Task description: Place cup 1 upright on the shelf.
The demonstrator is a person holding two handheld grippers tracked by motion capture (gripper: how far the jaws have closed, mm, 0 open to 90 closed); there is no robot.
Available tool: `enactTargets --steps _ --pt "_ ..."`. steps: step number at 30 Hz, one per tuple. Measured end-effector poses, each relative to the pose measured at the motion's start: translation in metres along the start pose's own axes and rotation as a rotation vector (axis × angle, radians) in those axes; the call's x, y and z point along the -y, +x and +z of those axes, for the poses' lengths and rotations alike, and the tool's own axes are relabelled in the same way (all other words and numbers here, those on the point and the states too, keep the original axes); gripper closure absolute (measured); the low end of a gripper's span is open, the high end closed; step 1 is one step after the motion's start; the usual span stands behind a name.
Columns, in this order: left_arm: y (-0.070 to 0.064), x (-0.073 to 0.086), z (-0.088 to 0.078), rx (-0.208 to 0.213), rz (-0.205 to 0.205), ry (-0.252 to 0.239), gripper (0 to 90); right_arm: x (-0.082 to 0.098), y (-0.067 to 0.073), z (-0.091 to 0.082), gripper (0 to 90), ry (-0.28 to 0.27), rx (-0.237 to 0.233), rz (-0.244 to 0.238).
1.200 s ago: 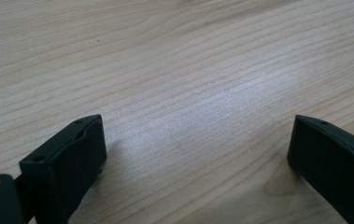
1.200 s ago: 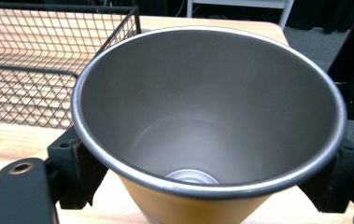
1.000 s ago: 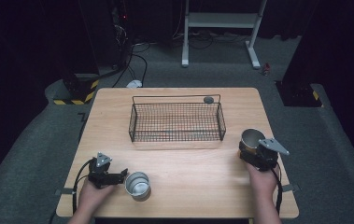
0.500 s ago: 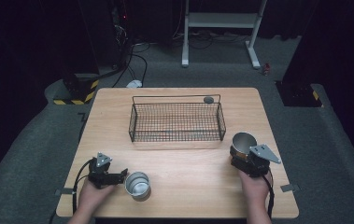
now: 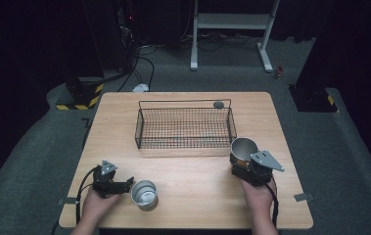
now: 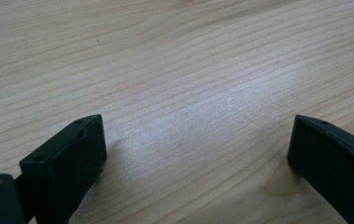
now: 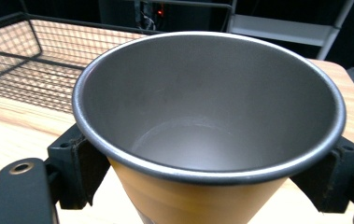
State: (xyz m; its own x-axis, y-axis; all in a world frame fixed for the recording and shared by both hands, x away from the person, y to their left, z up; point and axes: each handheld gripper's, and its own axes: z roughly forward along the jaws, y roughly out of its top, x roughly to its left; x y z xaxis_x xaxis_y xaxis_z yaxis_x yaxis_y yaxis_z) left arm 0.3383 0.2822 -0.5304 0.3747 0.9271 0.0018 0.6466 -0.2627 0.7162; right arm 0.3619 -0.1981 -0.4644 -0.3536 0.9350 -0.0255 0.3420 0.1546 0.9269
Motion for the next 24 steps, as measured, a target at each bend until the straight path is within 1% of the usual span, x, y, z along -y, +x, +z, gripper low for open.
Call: enactTargets --steps 4,10,11,13,17,24 --pt "0.0 0.0 0.0 -0.001 0.0 0.0 5.0 -0.006 0.009 0.004 14.8 -0.011 -0.024 -0.015" --pt "0.0 0.0 0.0 0.001 -0.001 -0.002 4.9 -0.018 0.019 0.011 14.8 -0.012 -0.041 -0.032" --pt "0.0 0.0 0.0 0.002 -0.001 -0.002 4.8 -0.022 0.023 0.012 14.8 -0.011 -0.045 -0.04" --pt "0.0 0.0 0.0 0.001 -0.001 -0.002 4.8 -0.023 0.024 0.012 14.8 -0.008 -0.047 -0.041" --pt "0.0 0.0 0.001 -0.002 0.001 -0.004 4.7 -0.031 0.029 0.015 14.8 -0.007 -0.052 -0.044" --pt "0.0 0.0 0.001 0.003 0.002 -0.002 4.5 -0.043 0.038 0.016 14.8 -0.002 -0.039 -0.047"
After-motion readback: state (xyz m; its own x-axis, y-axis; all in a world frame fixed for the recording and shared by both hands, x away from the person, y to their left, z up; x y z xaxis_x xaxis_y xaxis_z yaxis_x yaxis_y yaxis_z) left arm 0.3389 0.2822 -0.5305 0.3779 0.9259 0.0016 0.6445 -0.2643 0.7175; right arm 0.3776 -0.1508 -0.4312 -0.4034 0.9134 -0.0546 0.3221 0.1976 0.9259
